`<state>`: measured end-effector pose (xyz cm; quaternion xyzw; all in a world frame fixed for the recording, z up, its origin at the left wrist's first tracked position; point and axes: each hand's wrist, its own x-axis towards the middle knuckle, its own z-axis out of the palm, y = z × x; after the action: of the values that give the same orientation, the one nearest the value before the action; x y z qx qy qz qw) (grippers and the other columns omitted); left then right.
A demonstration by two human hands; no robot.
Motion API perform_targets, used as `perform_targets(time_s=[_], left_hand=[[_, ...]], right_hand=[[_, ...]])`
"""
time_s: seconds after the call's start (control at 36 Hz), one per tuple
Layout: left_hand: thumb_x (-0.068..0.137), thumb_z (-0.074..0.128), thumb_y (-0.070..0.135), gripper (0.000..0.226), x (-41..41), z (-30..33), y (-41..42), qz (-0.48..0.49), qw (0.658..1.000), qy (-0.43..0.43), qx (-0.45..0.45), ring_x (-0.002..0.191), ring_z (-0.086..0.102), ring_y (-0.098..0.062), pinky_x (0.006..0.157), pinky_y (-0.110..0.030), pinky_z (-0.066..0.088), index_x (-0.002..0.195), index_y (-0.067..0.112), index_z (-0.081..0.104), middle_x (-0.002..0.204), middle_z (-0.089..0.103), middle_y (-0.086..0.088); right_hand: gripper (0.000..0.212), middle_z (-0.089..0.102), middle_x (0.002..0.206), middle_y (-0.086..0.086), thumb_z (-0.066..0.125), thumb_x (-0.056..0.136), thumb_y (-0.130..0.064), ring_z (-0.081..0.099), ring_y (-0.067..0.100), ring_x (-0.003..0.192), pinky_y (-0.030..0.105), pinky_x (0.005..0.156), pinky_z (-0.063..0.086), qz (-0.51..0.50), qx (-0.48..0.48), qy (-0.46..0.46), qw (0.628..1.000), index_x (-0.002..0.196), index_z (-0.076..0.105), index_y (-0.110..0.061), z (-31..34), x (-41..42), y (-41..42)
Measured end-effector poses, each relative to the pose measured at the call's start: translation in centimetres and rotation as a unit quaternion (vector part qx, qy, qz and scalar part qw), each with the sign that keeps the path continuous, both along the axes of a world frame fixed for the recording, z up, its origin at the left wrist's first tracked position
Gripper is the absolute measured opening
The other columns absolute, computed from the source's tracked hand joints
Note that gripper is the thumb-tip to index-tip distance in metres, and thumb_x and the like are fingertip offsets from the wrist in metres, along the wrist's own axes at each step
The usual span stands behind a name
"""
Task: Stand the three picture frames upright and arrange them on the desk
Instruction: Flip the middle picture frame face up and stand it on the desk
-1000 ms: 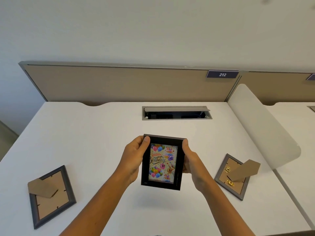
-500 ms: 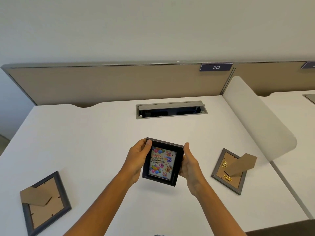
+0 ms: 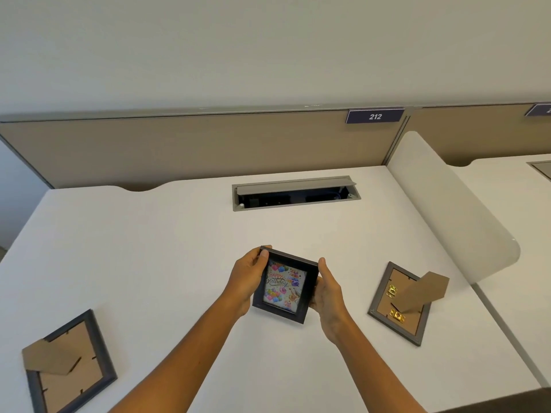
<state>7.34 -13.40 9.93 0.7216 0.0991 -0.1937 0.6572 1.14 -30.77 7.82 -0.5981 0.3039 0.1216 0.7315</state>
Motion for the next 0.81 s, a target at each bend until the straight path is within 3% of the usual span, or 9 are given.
perform_targets(time_s=[0.14, 0.31, 0.44, 0.61, 0.81], left_hand=[[0.109, 0.044, 0.038, 0.031, 0.6, -0.7, 0.0, -0.003, 1.0, 0.002, 0.016, 0.103, 0.062, -0.001, 0.072, -0.014, 0.048, 0.134, 0.029, 0.061, 0.116, 0.069, 0.009], [0.11, 0.044, 0.036, 0.031, 0.8, -1.5, 0.3, 0.001, 1.0, 0.011, 0.018, 0.102, 0.063, -0.002, 0.072, -0.014, 0.049, 0.134, 0.026, 0.062, 0.115, 0.071, 0.009], [0.11, 0.044, 0.036, 0.028, 1.0, -1.9, 0.4, 0.0, 1.0, 0.014, 0.015, 0.101, 0.064, -0.003, 0.07, -0.015, 0.048, 0.131, 0.028, 0.062, 0.111, 0.07, 0.012], [0.109, 0.044, 0.036, 0.033, 1.2, -2.2, 0.4, -0.004, 1.0, 0.011, 0.022, 0.102, 0.064, -0.005, 0.075, -0.018, 0.051, 0.135, 0.023, 0.061, 0.122, 0.07, 0.001], [0.109, 0.044, 0.039, 0.034, 1.0, -2.5, 0.6, -0.002, 1.0, 0.012, 0.027, 0.103, 0.066, -0.007, 0.073, -0.018, 0.052, 0.13, 0.02, 0.063, 0.118, 0.073, 0.0]], right_hand=[[0.071, 0.078, 0.131, 0.003, 0.033, 0.103, -0.076, 0.07, 0.025, 0.125, 0.044, 0.101, 0.054, -0.003, 0.008, 0.012, 1.0, 0.136, 0.071, -0.026, -1.0, 0.7, 0.1], [0.072, 0.077, 0.132, 0.004, 0.033, 0.103, -0.075, 0.07, 0.027, 0.126, 0.052, 0.113, 0.05, 0.004, 0.02, 0.02, 1.0, 0.138, 0.07, -0.025, -1.9, 1.0, 0.1], [0.074, 0.078, 0.132, 0.005, 0.033, 0.102, -0.077, 0.07, 0.028, 0.125, 0.047, 0.103, 0.054, 0.002, 0.026, 0.021, 0.999, 0.137, 0.071, -0.024, -2.7, 1.2, 0.1], [0.076, 0.079, 0.13, 0.003, 0.034, 0.1, -0.079, 0.072, 0.027, 0.124, 0.044, 0.099, 0.055, 0.005, 0.029, 0.016, 0.999, 0.138, 0.071, -0.025, -3.2, 1.3, 0.0], [0.077, 0.079, 0.13, 0.003, 0.032, 0.099, -0.081, 0.072, 0.026, 0.125, 0.055, 0.115, 0.049, 0.018, 0.03, 0.021, 0.999, 0.136, 0.073, -0.026, -3.3, 1.3, 0.0]])
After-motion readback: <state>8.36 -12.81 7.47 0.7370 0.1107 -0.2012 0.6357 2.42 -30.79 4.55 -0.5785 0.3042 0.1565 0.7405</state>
